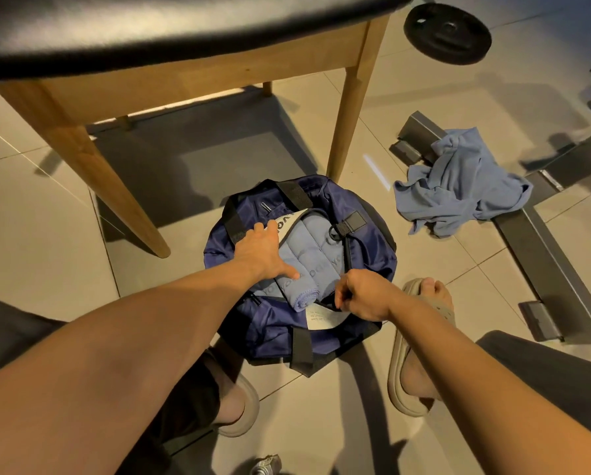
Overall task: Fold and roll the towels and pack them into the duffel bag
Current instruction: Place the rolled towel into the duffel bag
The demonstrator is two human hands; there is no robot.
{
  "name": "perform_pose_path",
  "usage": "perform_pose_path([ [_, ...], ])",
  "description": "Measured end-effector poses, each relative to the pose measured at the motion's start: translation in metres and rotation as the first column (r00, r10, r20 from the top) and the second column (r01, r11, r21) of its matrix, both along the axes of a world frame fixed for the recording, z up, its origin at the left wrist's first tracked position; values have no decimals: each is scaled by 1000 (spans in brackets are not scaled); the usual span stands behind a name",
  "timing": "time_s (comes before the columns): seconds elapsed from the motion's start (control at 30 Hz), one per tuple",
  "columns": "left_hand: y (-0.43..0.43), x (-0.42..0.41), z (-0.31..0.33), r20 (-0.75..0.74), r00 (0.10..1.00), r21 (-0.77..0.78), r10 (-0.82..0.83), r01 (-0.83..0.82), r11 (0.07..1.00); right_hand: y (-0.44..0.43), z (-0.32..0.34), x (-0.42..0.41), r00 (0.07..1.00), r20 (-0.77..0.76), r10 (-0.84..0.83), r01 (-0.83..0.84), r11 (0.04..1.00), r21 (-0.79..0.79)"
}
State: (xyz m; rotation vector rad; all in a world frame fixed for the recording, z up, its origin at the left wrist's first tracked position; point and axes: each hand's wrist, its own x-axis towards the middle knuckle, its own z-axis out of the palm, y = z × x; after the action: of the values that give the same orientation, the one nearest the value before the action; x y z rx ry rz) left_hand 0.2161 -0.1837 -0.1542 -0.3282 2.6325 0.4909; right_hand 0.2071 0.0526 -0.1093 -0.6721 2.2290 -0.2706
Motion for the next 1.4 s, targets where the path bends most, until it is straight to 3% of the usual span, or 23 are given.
perform_pose_path([
  [0.1,4,1,1,5,1000,-17,7,-7,1000,4,17,-9,988,139,59,-66,997,47],
  [0.17,6,2,1,3,1000,-27,1,-1,1000,4,25,-16,990,137,15,-19,999,28],
  [0.4,-9,-1,8,10,995,-15,-97,97,995,-18,3,-12,949,-249,-191,169,980,-109],
  [0.57,-30,-3,2,-113,992,95,-51,62,994,-31,-27,0,901,-395,-181,180,983,-40],
  [0.7,-36,-9,10,-88,996,152,-16,29,988,-30,-31,-5,907,-389,-159,147,987,-62],
  [0.83,-33,-32,29,-8,999,191,-42,43,981,-27,-11,-26,928,-298,-223,163,963,-214],
  [0.93,-13,-55,49,-79,997,244,9,10,970,-20,3,-49,906,-270,-327,232,914,-332],
  [1.03,17,-77,64,-181,982,296,50,6,955,-10,13,-73,853,-342,-396,252,884,-395],
  [1.23,96,-135,73,-356,926,306,-130,247,919,67,12,-149,708,-454,-540,402,838,-369],
  [1.33,132,-169,57,-405,876,222,-263,373,901,118,-8,-185,641,-488,-593,525,802,-285],
  [1.4,157,-193,40,-385,863,186,-329,421,888,148,-22,-206,643,-474,-602,592,783,-192],
])
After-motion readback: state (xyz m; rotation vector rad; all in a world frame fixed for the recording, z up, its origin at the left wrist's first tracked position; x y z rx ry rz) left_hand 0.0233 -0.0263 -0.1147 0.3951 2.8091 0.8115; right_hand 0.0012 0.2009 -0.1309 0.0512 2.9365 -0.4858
